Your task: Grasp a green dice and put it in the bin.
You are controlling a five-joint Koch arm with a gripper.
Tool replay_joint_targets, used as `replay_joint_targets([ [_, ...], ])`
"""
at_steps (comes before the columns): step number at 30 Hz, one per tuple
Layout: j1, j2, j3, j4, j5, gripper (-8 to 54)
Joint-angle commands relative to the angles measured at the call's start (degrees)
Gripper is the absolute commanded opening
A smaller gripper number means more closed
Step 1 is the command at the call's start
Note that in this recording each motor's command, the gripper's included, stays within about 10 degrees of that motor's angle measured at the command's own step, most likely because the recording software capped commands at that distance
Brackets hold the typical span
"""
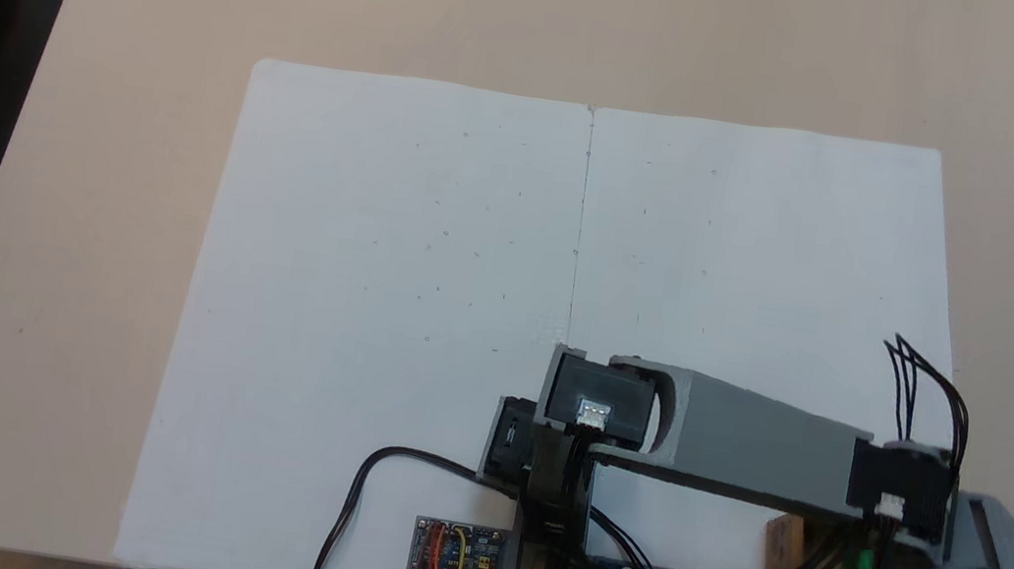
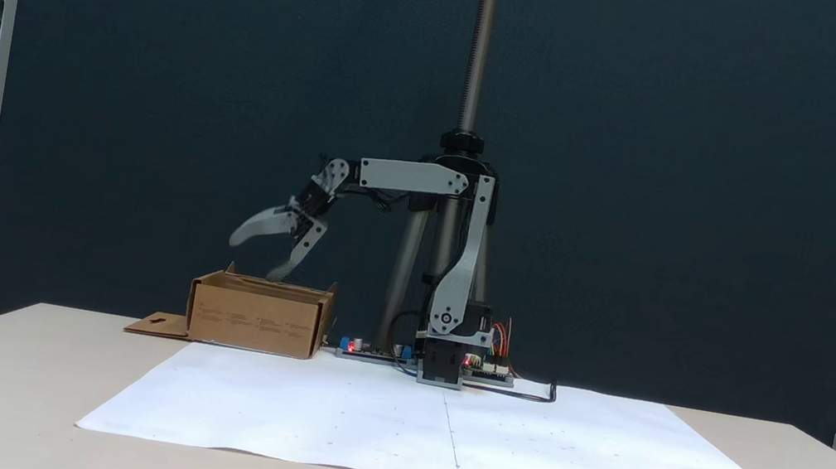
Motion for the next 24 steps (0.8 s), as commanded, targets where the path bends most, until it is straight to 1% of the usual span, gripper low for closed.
replay_joint_targets([
  [1,-3.3,4.7,-2.4,-1.0,6.1,41.0],
  [5,-12.2,9.8,-2.5,-5.6,15.8,40.9],
  [9,-21.3,13.3,-2.5,-8.0,22.7,41.0],
  [11,-26.4,14.2,-2.5,-8.0,23.5,41.0],
  [14,-35.0,14.6,-2.5,-8.0,23.5,43.6],
  [24,-62.4,15.1,-2.5,-11.1,23.4,43.6],
])
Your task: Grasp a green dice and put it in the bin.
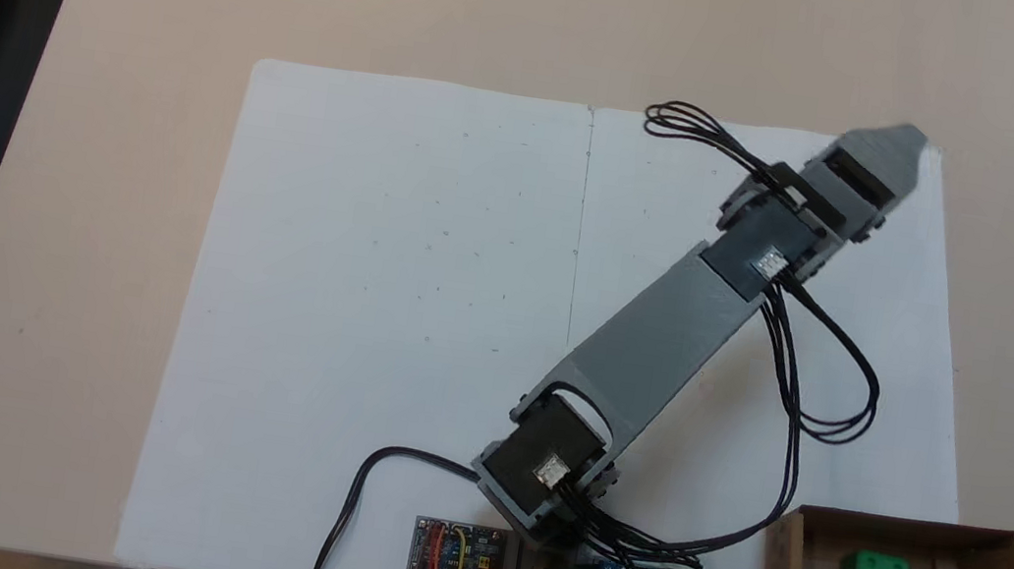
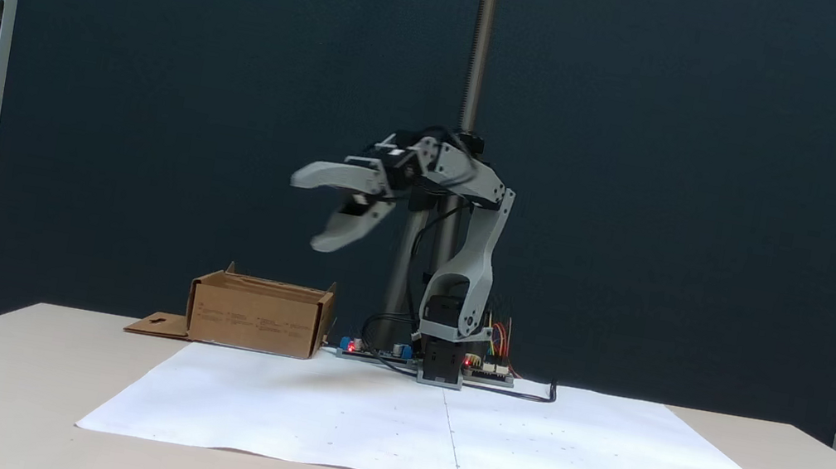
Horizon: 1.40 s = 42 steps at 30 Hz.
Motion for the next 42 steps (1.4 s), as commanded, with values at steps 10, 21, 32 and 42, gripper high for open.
replay_joint_targets([
  [10,-23.5,7.1,3.3,-16.2,4.2,43.5],
  [21,-32.6,21.0,37.3,-35.8,4.2,43.4],
  [32,-34.7,26.3,66.2,-54.8,-0.3,43.2],
  [42,-37.5,28.8,81.0,-74.0,-5.1,43.3],
])
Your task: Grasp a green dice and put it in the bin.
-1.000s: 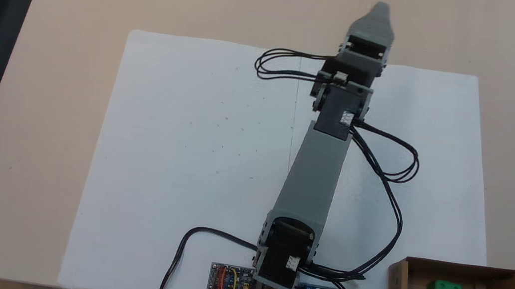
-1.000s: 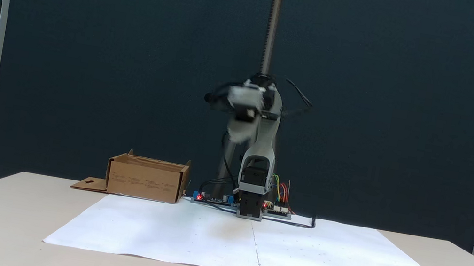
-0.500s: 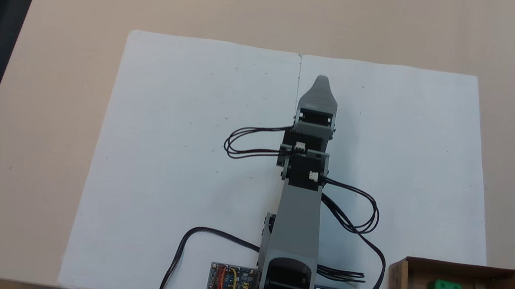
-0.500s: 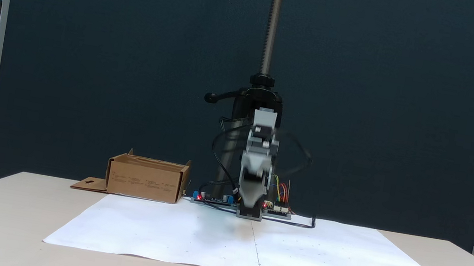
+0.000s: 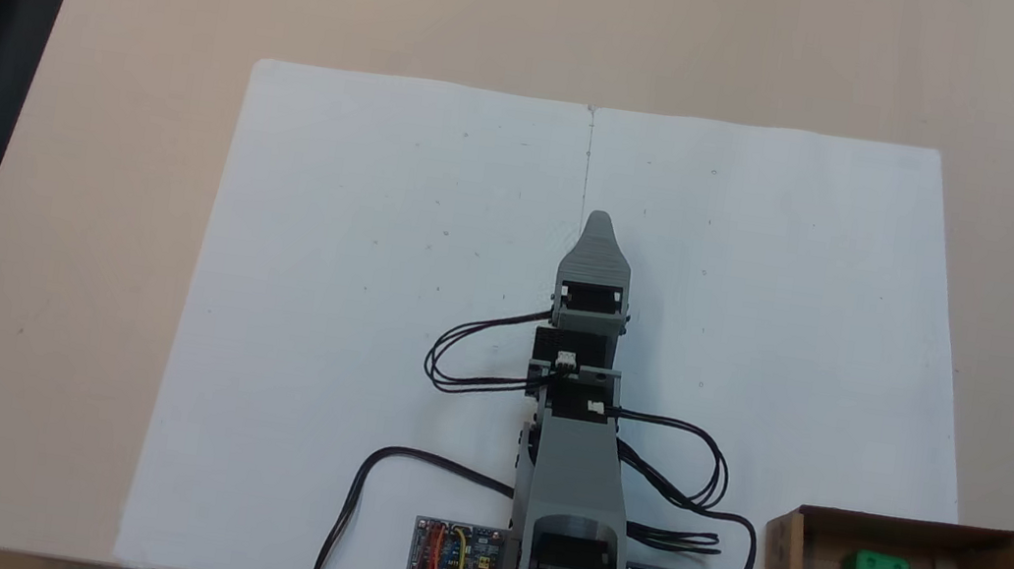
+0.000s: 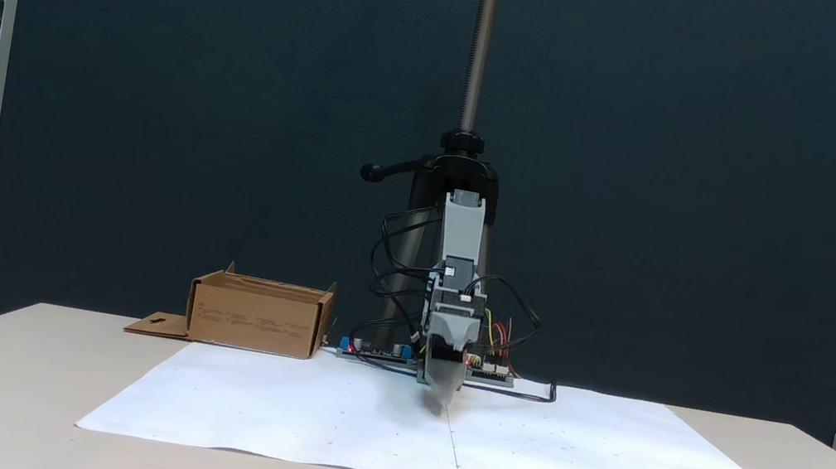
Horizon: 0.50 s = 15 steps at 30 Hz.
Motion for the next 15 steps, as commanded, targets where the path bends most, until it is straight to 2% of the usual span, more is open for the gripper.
replay_joint_targets([
  [1,-0.4,6.5,2.9,-9.6,-5.1,43.3],
  [15,1.0,6.5,5.6,-27.1,-5.9,44.6],
])
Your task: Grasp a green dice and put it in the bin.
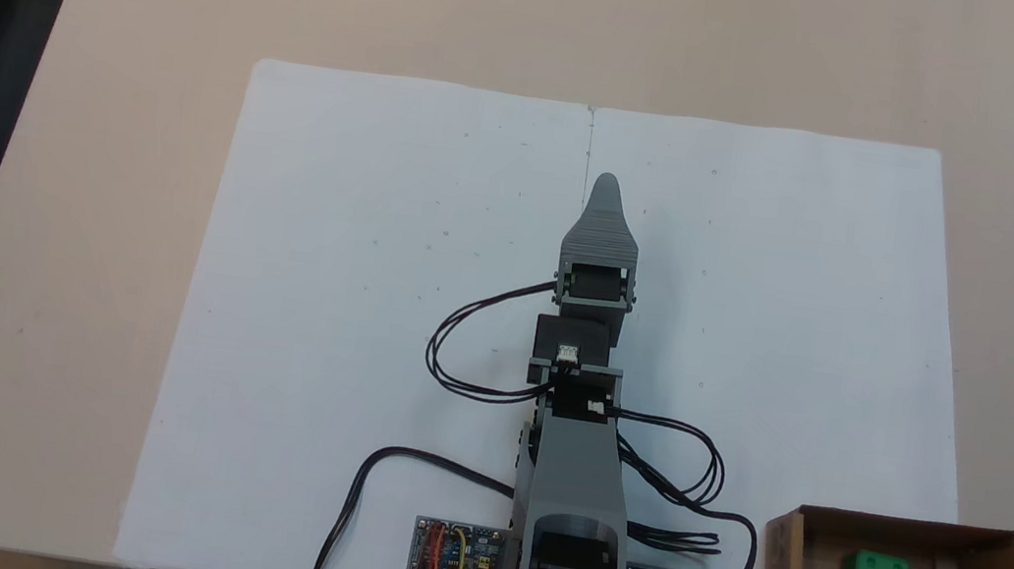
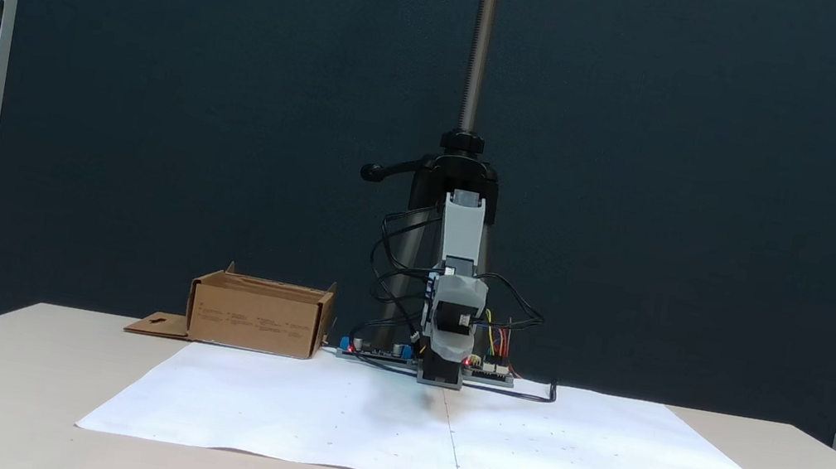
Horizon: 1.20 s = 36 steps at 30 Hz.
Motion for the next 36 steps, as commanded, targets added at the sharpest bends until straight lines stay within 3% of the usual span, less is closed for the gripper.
replay_joint_targets([
  [1,1.0,6.5,4.2,-9.7,-5.5,44.6],
  [22,1.8,6.3,4.2,-29.0,-5.4,45.1],
  [36,1.9,6.3,4.2,-29.5,-5.4,45.1],
])
